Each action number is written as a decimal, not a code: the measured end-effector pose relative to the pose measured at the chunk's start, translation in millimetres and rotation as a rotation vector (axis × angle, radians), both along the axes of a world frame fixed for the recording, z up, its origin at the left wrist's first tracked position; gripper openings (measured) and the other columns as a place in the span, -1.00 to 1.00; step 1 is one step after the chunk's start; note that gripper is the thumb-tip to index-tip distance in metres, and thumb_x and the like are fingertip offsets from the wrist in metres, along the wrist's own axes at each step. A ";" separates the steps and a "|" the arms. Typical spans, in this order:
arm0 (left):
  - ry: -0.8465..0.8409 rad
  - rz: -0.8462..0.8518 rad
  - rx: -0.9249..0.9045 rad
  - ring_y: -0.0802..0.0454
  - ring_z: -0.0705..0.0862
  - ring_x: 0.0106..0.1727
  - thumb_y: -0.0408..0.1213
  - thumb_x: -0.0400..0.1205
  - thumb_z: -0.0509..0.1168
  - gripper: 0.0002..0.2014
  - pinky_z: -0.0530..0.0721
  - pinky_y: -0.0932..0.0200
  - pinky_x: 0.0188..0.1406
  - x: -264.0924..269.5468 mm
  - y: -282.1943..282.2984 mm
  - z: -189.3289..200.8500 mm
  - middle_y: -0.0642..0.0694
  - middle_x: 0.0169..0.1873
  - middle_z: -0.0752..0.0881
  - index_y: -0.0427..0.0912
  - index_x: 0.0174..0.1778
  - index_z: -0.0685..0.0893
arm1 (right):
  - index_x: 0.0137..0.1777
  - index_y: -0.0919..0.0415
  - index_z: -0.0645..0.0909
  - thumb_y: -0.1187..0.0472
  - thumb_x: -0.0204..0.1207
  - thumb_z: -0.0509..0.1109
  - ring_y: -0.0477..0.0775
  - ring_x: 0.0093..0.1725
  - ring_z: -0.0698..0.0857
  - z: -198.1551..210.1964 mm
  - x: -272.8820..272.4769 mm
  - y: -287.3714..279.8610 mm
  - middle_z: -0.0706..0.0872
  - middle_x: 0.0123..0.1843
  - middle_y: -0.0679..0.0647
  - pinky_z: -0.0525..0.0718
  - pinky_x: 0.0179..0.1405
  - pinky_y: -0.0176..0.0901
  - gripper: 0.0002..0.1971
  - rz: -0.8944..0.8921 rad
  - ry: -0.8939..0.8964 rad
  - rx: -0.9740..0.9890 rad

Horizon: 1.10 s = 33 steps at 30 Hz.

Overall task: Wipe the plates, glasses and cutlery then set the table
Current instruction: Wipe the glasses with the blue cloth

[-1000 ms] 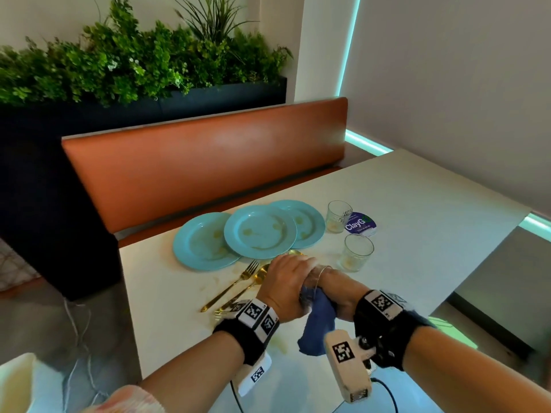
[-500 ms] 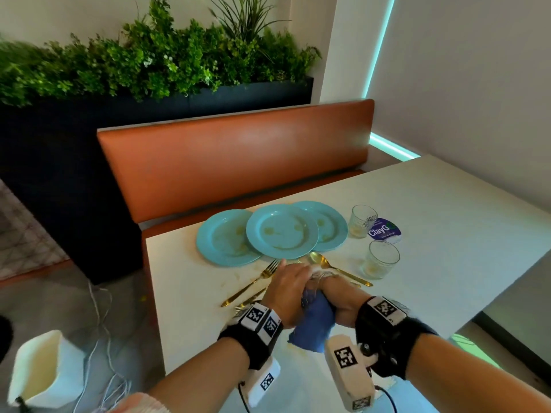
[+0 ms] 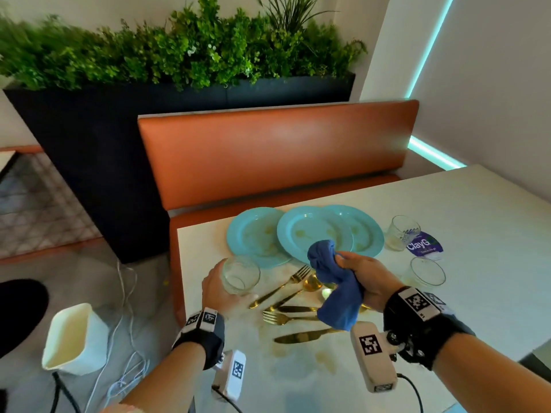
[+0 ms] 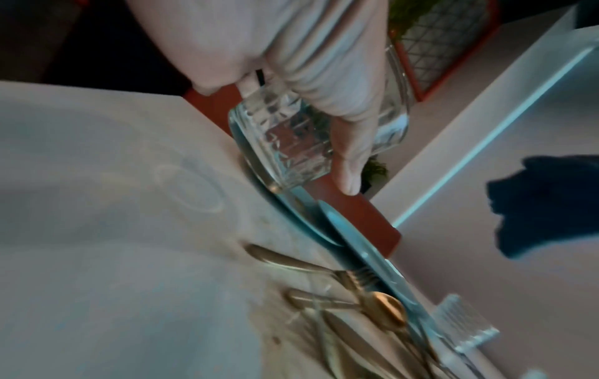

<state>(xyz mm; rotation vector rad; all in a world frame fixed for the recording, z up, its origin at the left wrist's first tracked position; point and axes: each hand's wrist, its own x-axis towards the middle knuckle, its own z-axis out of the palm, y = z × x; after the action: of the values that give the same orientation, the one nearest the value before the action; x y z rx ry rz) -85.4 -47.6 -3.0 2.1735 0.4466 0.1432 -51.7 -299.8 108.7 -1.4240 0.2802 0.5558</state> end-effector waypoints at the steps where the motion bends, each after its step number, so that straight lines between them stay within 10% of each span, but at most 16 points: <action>1: 0.008 0.036 -0.016 -0.19 0.59 0.35 -0.13 0.04 0.69 -0.09 0.51 -0.07 0.39 1.7 6.7 -4.9 -0.17 0.27 0.66 -0.18 0.33 0.52 | -0.01 0.26 0.63 0.26 0.66 0.19 0.08 -0.28 0.63 -2.9 4.1 1.9 0.68 -0.17 0.19 0.60 -0.35 -0.14 -0.82 -0.004 0.012 -0.009; 12: 0.107 0.328 -0.212 -0.21 0.35 0.55 -0.24 0.18 0.69 -0.07 0.05 -0.18 0.66 34.9 39.8 -40.9 -0.17 0.39 0.56 -0.11 0.45 0.39 | 0.00 0.26 0.66 0.29 0.63 0.24 0.11 -0.21 0.66 -24.8 28.3 17.6 0.72 -0.13 0.19 0.69 -0.30 -0.17 -0.84 -0.018 0.045 -0.032; 26: 0.239 0.470 -0.211 -0.24 0.23 0.61 0.00 0.04 0.71 0.29 0.14 -0.21 0.62 69.3 56.8 -35.5 -0.25 0.56 0.31 -0.21 0.61 0.10 | 0.02 0.33 0.66 0.36 0.60 0.24 0.13 -0.22 0.72 -35.2 25.3 6.5 0.72 -0.09 0.26 0.76 -0.40 -0.23 -0.84 -0.088 0.058 0.033; 29: 0.113 0.536 -0.102 -0.30 0.22 0.56 0.26 -0.20 0.62 0.46 0.18 -0.21 0.57 56.7 38.5 -23.4 -0.29 0.53 0.27 -0.21 0.60 0.11 | 0.05 0.35 0.64 0.35 0.61 0.24 0.16 -0.18 0.69 -31.8 23.9 4.8 0.71 -0.08 0.27 0.76 -0.39 -0.22 -0.84 -0.090 0.057 0.039; 33: -0.311 0.426 0.011 -0.33 0.24 0.49 0.06 0.02 0.66 0.18 0.22 -0.35 0.50 51.1 -3.9 -9.1 -0.34 0.46 0.33 -0.34 0.49 0.28 | 0.07 0.33 0.63 0.30 0.62 0.22 0.14 -0.16 0.69 -25.0 22.2 -8.7 0.72 -0.06 0.24 0.72 -0.34 -0.18 -0.82 -0.118 0.054 0.034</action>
<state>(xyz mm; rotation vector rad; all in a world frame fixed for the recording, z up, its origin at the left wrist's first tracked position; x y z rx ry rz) -34.2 -51.5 -12.1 1.9928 0.7204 0.7072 -29.5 -308.6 83.7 -1.3515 0.3929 0.5007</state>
